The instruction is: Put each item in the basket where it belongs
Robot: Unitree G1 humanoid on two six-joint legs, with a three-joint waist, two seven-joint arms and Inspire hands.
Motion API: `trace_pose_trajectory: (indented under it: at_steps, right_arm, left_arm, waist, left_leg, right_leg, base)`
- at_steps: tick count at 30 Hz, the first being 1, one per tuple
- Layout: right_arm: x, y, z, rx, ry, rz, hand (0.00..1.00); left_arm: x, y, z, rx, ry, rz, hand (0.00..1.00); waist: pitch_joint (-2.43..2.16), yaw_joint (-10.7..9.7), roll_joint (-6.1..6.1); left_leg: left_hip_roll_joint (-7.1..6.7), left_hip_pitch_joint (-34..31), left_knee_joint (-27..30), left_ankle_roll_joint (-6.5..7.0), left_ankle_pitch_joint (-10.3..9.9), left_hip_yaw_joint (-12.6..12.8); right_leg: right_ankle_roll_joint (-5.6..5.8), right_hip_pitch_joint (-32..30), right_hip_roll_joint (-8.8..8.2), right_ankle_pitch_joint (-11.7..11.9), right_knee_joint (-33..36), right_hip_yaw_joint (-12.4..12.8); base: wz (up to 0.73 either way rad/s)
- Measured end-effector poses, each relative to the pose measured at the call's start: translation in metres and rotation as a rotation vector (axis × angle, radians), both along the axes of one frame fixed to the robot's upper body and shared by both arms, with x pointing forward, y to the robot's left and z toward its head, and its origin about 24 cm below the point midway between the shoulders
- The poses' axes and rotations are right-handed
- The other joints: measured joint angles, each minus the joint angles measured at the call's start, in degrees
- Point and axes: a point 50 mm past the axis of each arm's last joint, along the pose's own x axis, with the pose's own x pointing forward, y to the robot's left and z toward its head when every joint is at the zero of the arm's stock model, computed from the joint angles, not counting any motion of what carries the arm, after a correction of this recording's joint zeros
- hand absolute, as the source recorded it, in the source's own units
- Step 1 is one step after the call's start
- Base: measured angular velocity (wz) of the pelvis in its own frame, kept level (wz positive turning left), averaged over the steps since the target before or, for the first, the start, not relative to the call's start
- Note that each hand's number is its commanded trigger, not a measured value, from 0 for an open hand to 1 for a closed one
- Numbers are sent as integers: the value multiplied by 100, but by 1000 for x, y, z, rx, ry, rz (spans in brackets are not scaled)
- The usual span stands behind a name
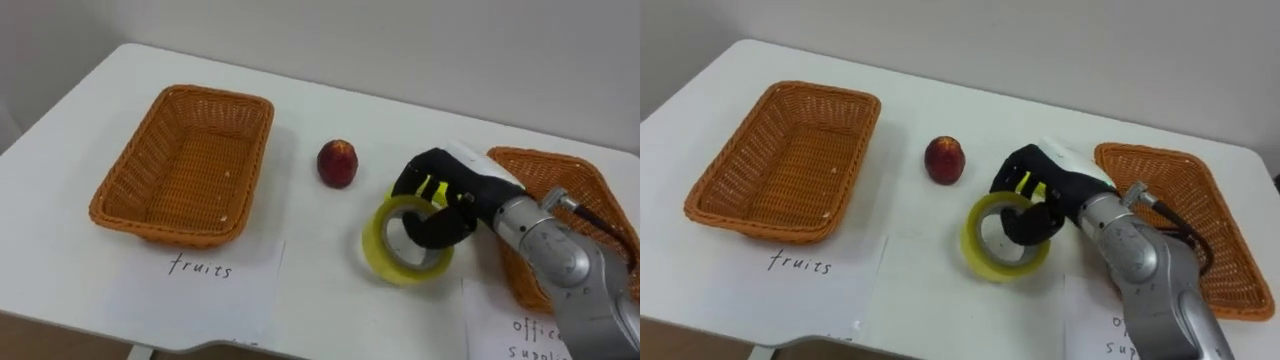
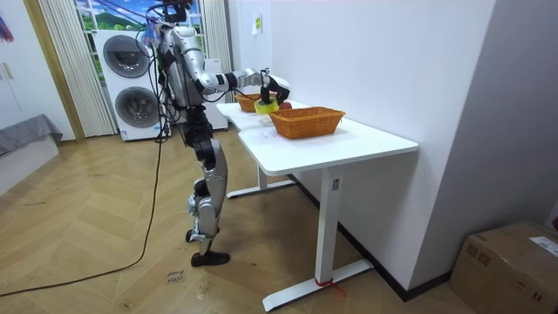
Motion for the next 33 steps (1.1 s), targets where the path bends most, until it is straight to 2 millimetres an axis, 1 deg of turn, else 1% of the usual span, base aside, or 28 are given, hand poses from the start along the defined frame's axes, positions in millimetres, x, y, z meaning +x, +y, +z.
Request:
trace_pose_trajectory:
  at_steps: [2,5,14,22,24,26,27,30,33]
  right_arm:
    - [0,0,0,1,0,1,100]
    - [0,0,1,3,-5,4,100]
    - [1,-8,6,10,-50,-33,100]
    - [3,-24,19,31,-168,-122,100]
    - [3,-28,21,32,-196,-149,100]
    - [3,-36,26,35,-234,-188,100]
    - [3,-40,28,46,-255,-212,100]
    - [2,-48,34,115,-309,-267,100]
    - [2,-54,36,167,-339,-305,100]
  left_arm:
    - [-3,1,-1,-1,10,7,0]
    - [-6,1,-1,-1,16,11,0]
    - [-8,1,-1,-3,22,12,0]
    - [-11,2,-3,-26,25,49,0]
    - [-12,2,-3,-33,33,57,0]
    - [-13,1,-3,-39,37,57,0]
    - [-14,1,-4,-39,39,59,0]
    - [-20,5,-4,-34,52,90,0]
    - [-22,6,-5,-41,54,128,0]
  waist:
    - [7,-10,43]
    - [16,-47,59]
    - [18,-74,64]
    - [60,-83,139]
    - [49,-106,153]
    - [-15,-134,168]
    - [-26,-168,188]
    - [-33,-282,208]
    - [-28,-298,203]
  left_leg:
    - [2,63,-64,2,0,0]
    - [2,130,-91,15,6,0]
    - [-6,135,-91,19,6,-1]
    - [0,132,-104,19,6,18]
    - [6,114,-108,19,6,22]
    - [6,47,-111,19,6,24]
    - [4,47,-107,19,6,23]
    - [5,93,-106,20,8,27]
    - [17,147,-112,19,9,126]
  right_leg:
    - [0,57,3,0,5,3]
    - [0,108,3,0,10,0]
    - [1,122,2,0,-5,10]
    - [4,102,10,2,-15,22]
    - [4,77,14,2,-11,23]
    - [4,4,8,2,6,15]
    - [4,2,5,2,9,16]
    - [4,29,3,2,10,27]
    - [4,32,8,2,17,119]
  base:
    - [0]
    - [0]
    - [0]
    - [0]
    - [0]
    - [0]
    - [0]
    - [0]
    - [-15]
